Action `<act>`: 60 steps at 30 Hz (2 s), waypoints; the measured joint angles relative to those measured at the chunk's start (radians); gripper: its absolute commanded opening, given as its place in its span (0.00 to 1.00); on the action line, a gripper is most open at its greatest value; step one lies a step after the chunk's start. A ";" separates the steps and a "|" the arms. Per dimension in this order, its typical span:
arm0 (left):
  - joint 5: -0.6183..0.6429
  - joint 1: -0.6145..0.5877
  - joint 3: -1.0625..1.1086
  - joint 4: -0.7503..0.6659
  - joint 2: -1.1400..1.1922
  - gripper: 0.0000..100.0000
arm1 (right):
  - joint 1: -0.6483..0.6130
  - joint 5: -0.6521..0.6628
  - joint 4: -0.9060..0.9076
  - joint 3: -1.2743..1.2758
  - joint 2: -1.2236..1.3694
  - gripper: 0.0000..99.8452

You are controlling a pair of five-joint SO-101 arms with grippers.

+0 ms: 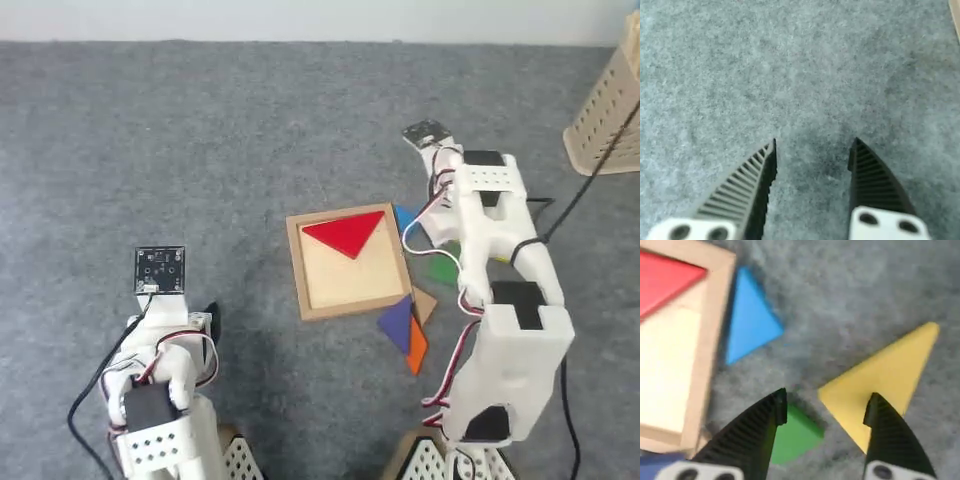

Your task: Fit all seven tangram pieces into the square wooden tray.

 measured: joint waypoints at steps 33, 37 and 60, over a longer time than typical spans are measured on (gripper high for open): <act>0.000 0.000 0.000 0.000 0.000 0.23 | 0.017 -0.038 0.017 -0.164 0.140 0.26; 0.000 0.000 0.000 0.000 0.000 0.23 | -0.005 -0.038 0.043 -0.164 0.140 0.26; 0.000 0.000 0.000 0.000 0.000 0.23 | -0.012 -0.117 0.049 -0.152 0.127 0.39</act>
